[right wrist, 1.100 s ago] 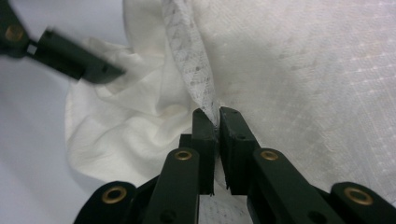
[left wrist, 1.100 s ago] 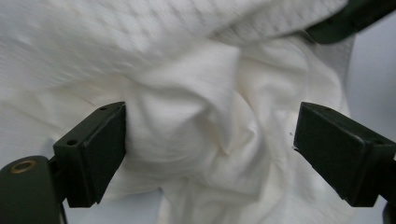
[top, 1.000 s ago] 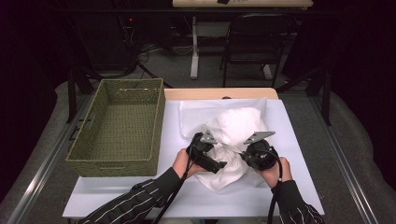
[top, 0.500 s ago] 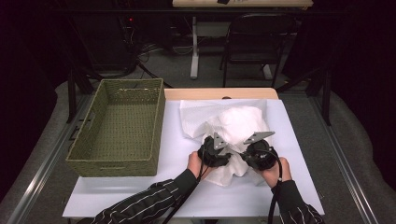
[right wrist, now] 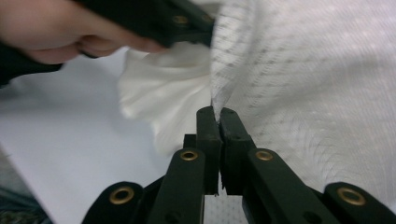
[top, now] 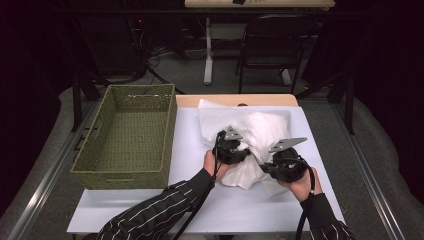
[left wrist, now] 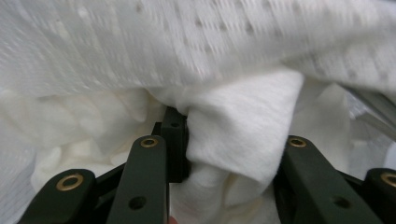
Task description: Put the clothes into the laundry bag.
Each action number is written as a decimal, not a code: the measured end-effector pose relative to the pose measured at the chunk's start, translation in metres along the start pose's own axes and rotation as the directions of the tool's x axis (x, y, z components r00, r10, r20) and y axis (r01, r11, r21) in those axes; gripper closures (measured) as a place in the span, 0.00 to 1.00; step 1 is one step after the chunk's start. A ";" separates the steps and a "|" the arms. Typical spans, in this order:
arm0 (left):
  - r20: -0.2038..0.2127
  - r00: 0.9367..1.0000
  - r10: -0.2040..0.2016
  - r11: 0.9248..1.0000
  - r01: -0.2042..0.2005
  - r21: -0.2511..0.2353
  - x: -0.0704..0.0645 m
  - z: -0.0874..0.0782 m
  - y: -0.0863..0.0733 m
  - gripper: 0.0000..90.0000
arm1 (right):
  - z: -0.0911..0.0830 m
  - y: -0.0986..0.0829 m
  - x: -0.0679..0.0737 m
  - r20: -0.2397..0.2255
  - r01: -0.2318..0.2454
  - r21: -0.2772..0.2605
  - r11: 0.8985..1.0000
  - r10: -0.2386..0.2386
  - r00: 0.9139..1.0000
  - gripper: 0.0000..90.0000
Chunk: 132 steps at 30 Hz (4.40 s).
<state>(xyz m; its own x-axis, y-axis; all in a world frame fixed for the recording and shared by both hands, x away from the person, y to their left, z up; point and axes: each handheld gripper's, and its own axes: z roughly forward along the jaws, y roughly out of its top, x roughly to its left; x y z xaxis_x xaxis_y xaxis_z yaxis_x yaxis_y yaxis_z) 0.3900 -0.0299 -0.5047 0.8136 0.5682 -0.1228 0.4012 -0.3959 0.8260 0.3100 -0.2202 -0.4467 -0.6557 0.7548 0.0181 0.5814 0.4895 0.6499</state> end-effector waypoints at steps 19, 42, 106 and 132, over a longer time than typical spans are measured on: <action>0.073 0.997 0.021 1.000 -0.020 -0.018 -0.019 0.006 0.006 0.73 | -0.010 0.018 0.016 0.130 0.067 -0.217 0.974 -0.039 0.991 0.99; 0.127 0.987 0.095 0.993 -0.104 0.064 -0.010 -0.016 -0.023 0.54 | 0.017 0.013 0.001 0.160 -0.021 -0.090 0.996 0.035 0.986 0.97; 0.157 0.984 0.078 0.996 -0.082 0.018 -0.011 0.012 -0.017 0.84 | 0.023 0.020 0.006 0.071 -0.064 -0.076 0.995 0.069 0.995 0.99; -0.063 0.998 -0.012 0.964 0.029 0.265 0.036 -0.022 -0.058 0.58 | 0.037 0.013 -0.002 0.099 -0.067 -0.016 0.998 0.068 0.993 0.98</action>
<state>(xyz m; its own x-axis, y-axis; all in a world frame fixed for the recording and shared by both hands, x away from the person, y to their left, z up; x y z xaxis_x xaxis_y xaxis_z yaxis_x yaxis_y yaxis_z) 0.3866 0.0296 -0.5449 0.7805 0.6174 -0.0981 0.5215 -0.5565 0.6468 0.3368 -0.1988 -0.4661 -0.5633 0.8262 -0.0131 0.6164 0.4307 0.6592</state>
